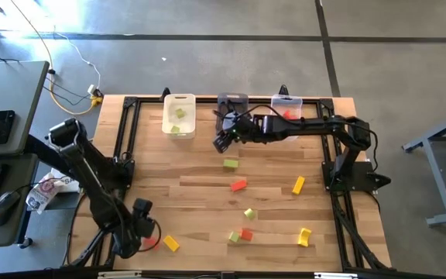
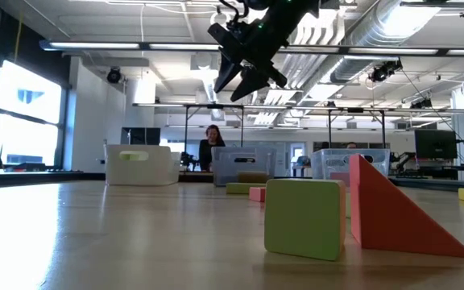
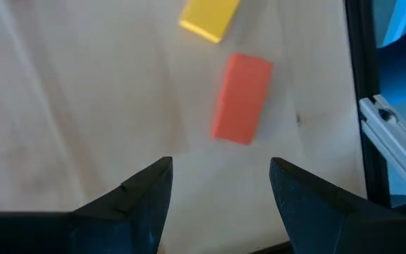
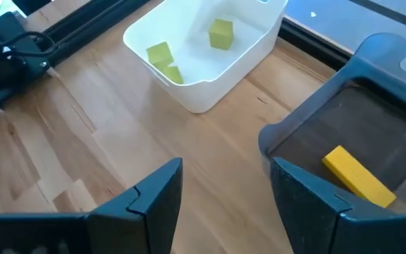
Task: Sort & place blocks by color
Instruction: Put the orange block into the transparent bin
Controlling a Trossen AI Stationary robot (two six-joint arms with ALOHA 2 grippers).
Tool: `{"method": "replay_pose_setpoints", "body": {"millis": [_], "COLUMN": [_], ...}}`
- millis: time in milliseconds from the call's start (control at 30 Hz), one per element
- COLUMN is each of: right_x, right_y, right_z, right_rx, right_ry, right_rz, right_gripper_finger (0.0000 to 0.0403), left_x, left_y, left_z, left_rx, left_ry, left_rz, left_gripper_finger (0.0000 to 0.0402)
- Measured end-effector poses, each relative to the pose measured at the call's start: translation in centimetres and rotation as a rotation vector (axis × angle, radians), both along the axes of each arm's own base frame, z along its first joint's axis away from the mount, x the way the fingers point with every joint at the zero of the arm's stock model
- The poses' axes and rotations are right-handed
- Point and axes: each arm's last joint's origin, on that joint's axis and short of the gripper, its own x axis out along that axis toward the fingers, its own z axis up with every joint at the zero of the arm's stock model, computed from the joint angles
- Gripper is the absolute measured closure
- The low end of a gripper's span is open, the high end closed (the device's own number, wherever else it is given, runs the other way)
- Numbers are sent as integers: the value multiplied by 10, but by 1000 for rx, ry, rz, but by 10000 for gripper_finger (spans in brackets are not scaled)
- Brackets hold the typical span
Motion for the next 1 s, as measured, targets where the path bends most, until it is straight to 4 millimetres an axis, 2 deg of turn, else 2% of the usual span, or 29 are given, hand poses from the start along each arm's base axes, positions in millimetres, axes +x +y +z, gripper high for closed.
{"method": "replay_pose_setpoints", "body": {"millis": [200,433,833,1000], "right_x": [0,0,-2,-1], "right_y": [0,2,5,9], "right_z": [0,-1,-3,-3], "right_rx": [17,18,34,34], "right_ry": [-4,-1,19,20], "right_rz": [-17,-12,-19,-7], "right_gripper_finger": [201,201,201,201], "left_x": [4,10,16,17], "left_y": [-16,-26,-32,-33], "left_z": [-21,-37,-64,-67], "left_rx": [15,14,77,106], "left_ry": [11,11,42,29], "left_rz": [-17,-14,-18,-8], "left_gripper_finger": [177,177,177,185]}}
